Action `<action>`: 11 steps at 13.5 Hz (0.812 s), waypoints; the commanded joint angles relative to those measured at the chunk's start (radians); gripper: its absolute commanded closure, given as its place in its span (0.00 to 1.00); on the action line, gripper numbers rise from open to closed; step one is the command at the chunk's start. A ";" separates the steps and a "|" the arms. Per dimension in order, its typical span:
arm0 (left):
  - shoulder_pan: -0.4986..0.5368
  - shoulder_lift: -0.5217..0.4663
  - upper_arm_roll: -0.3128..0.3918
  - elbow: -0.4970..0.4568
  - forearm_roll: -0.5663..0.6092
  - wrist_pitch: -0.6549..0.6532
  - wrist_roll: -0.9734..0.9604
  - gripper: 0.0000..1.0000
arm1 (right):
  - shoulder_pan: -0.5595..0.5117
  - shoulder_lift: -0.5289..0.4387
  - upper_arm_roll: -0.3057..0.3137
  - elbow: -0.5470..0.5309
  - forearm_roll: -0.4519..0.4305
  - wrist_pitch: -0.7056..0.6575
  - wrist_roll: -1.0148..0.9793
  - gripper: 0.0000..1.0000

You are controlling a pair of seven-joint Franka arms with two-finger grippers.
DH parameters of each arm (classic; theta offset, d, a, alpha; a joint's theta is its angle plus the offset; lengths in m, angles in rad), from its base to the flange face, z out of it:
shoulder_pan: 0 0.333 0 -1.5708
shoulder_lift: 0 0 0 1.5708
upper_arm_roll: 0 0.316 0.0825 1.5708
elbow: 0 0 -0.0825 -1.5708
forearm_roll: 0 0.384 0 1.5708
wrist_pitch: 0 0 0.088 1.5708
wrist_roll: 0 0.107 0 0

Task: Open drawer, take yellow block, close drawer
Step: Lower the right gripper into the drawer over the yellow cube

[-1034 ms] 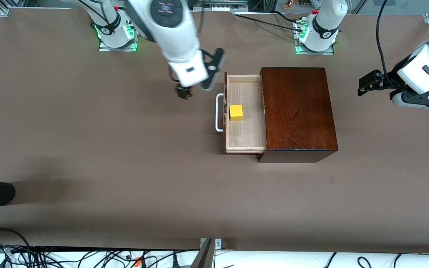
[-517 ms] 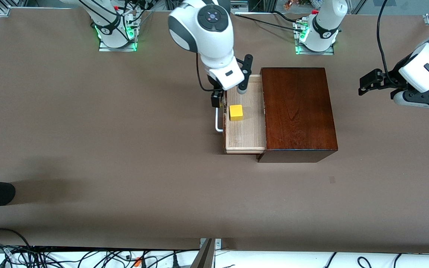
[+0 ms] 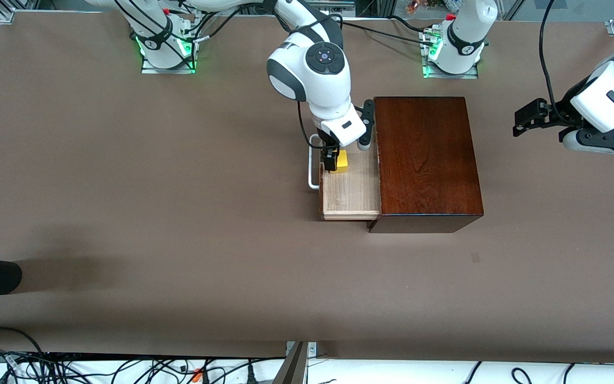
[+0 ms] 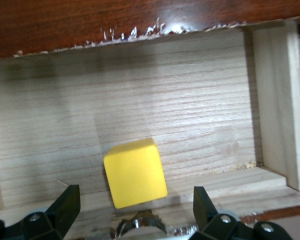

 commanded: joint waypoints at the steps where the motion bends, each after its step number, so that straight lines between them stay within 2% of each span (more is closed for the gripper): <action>1: -0.002 -0.014 0.000 -0.007 -0.001 -0.002 0.020 0.00 | 0.022 0.032 -0.002 0.035 -0.036 -0.005 -0.011 0.00; 8: -0.003 -0.014 0.000 -0.007 -0.002 -0.004 0.017 0.00 | 0.030 0.069 -0.007 0.037 -0.062 0.018 -0.008 0.00; 9: -0.003 -0.014 0.000 -0.007 -0.001 -0.002 0.015 0.00 | 0.030 0.069 -0.007 0.037 -0.064 0.018 -0.013 0.04; 11: -0.003 -0.014 -0.001 -0.007 -0.002 -0.004 0.015 0.00 | 0.030 0.069 -0.007 0.037 -0.076 0.018 -0.016 0.18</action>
